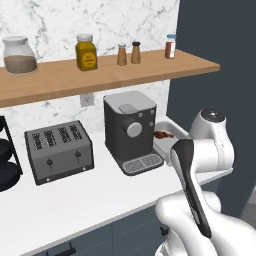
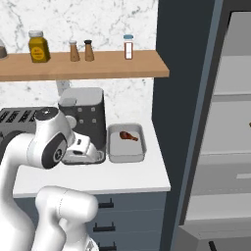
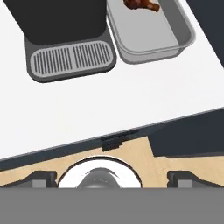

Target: Place one cucumber and one chicken drumstick in each tupperware on the nearby counter, to pack two identical lunches.

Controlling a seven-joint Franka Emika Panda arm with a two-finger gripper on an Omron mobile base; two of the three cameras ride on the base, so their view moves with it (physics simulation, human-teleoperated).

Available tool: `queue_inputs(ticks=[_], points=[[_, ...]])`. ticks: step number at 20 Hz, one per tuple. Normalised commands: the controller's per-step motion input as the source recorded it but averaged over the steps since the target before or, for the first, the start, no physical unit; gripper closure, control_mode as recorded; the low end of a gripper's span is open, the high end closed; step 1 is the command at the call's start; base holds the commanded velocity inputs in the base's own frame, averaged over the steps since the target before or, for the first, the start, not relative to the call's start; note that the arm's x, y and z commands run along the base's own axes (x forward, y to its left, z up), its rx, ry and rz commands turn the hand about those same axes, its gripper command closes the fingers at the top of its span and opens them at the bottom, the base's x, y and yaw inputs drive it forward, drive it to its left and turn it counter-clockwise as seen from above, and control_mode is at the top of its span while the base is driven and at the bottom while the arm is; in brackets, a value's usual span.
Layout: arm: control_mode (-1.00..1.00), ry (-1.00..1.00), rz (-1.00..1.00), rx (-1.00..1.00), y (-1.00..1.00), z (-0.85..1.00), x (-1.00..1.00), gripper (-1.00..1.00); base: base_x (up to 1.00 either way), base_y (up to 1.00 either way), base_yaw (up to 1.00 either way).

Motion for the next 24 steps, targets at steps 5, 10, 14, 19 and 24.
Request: queue_inputs(ticks=[5, 10, 14, 19, 24], points=[[-1.0, 0.01, 0.01, 0.0, 0.0, 0.0, 0.0, -1.0, 0.0, 0.0, 0.0], [1.0, -0.02, 0.0, 0.0, 0.0, 0.0, -0.02, -1.0, -0.06, 0.0, 0.0], [1.0, 0.0, 0.0, 0.0, 0.0, 0.0, 0.0, -1.0, -0.53, -0.01, 0.0], [1.0, 0.0, 0.0, 0.0, 0.0, 0.0, 0.0, -1.0, -0.4, -0.11, 0.06], [1.0, 0.0, 0.0, 0.0, 0.0, 0.0, 0.0, -1.0, -0.4, -0.48, 0.34]])
